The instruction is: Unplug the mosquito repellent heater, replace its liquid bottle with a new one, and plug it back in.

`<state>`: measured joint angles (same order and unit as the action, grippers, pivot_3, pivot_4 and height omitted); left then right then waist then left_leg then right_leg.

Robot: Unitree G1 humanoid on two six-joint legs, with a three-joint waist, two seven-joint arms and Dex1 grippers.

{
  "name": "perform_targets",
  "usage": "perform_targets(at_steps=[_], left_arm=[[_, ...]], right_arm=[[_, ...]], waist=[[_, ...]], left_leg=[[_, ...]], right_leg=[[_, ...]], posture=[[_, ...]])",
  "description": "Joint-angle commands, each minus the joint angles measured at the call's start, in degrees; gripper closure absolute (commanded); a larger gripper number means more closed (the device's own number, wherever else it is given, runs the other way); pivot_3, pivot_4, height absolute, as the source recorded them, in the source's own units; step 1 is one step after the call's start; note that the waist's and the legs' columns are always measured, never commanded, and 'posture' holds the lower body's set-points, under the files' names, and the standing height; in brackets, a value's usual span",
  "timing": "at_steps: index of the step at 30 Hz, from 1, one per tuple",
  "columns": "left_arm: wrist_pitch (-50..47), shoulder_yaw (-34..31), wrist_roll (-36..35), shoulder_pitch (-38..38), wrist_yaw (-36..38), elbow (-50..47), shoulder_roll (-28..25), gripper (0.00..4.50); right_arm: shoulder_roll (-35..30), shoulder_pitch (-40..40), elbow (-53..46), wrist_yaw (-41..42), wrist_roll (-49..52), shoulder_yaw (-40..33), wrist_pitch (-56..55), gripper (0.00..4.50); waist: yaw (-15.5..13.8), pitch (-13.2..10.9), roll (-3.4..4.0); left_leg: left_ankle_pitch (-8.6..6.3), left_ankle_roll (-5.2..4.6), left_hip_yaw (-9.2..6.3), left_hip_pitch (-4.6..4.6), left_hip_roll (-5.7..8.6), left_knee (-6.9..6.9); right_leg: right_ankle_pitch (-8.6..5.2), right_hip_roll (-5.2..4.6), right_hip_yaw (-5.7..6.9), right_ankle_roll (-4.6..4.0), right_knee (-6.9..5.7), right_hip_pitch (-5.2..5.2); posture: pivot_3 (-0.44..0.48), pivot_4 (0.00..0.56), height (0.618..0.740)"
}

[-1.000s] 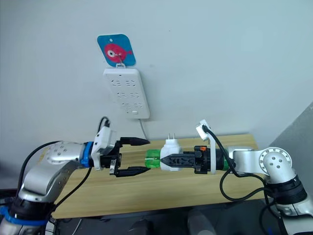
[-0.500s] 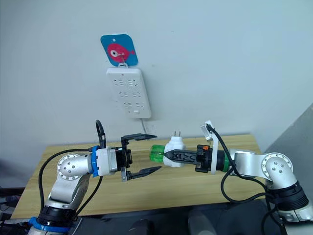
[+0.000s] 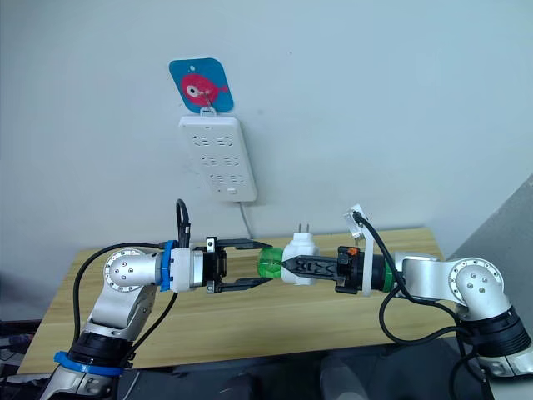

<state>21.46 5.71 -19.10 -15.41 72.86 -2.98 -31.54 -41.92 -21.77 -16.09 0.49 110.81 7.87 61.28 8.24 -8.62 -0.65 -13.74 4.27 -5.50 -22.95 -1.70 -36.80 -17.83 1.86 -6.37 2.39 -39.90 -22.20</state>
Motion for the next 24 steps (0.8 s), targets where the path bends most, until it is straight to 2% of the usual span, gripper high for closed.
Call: perform_targets(at_steps=[1, 7, 9, 13, 19, 21, 24], left_arm=[[0.08, 0.42, -1.45, -1.0, -0.96, -2.18, 0.67, 2.25], [-1.31, 0.84, -3.1, -0.69, 1.2, -2.74, -0.29, 2.25], [-7.02, 1.13, -4.65, -0.25, 1.36, -4.53, -1.96, 2.25], [-30.41, 2.12, -10.72, -1.69, -0.23, -9.55, -8.63, 2.25], [-62.47, 3.44, -24.74, -10.42, 3.61, -9.4, -17.31, 2.25], [-67.27, 4.19, -25.92, -12.78, 5.33, -8.42, -18.76, 2.25], [-69.55, 4.42, -25.8, -14.09, 6.46, -7.98, -19.1, 2.25]], right_arm=[[0.7, -1.22, -2.74, 1.38, 0.71, -0.46, -0.2, 1.48], [0.59, -1.52, -2.8, 1.85, 0.25, -0.33, 0.22, 1.48], [0.2, -1.77, -3.06, 2.98, -0.62, -0.52, 0.91, 1.48], [-0.8, -2.67, -4.47, 6.72, -3.53, -1.04, 2.85, 1.48], [-1.75, -6.2, -8.22, 15.81, -12.8, -0.88, 5.6, 1.48], [-1.84, -6.75, -9.3, 18.72, -15.75, -0.81, 5.97, 1.48], [-1.53, -6.83, -9.57, 21.04, -17.93, -0.93, 6.05, 1.48]], waist=[[0.0, 0.0, 0.0], [0.01, 0.0, 0.0], [0.04, 0.0, -0.01], [0.18, -0.02, -0.03], [0.51, -0.11, -0.11], [0.73, -0.13, -0.1], [0.88, -0.14, -0.12]], left_leg=[[0.0, 0.0, 0.0, 0.0, 0.0, 0.0], [0.0, 0.0, 0.01, 0.0, 0.0, 0.0], [0.0, 0.0, 0.01, 0.0, 0.0, 0.0], [0.0, 0.0, -0.02, 0.0, -0.01, 0.01], [0.0, 0.0, -0.1, 0.01, -0.01, -0.01], [0.0, 0.0, -0.15, -0.01, -0.01, 0.0], [0.0, 0.0, -0.2, -0.01, -0.02, 0.08]], right_leg=[[0.0, 0.0, 0.0, 0.0, 0.0, 0.0], [0.0, 0.0, -0.01, 0.0, 0.0, 0.0], [0.0, 0.0, -0.01, 0.0, 0.0, 0.0], [0.0, 0.01, 0.0, 0.0, -0.01, -0.02], [0.0, 0.03, 0.12, 0.01, -0.03, -0.02], [-0.01, 0.03, 0.18, 0.0, -0.02, -0.03], [-0.03, 0.03, 0.26, -0.03, 0.02, -0.03]], posture=[[-0.154, 0.099, 0.74], [-0.154, 0.098, 0.74], [-0.154, 0.098, 0.74], [-0.153, 0.101, 0.74], [-0.155, 0.101, 0.74], [-0.155, 0.101, 0.74], [-0.158, 0.101, 0.74]])
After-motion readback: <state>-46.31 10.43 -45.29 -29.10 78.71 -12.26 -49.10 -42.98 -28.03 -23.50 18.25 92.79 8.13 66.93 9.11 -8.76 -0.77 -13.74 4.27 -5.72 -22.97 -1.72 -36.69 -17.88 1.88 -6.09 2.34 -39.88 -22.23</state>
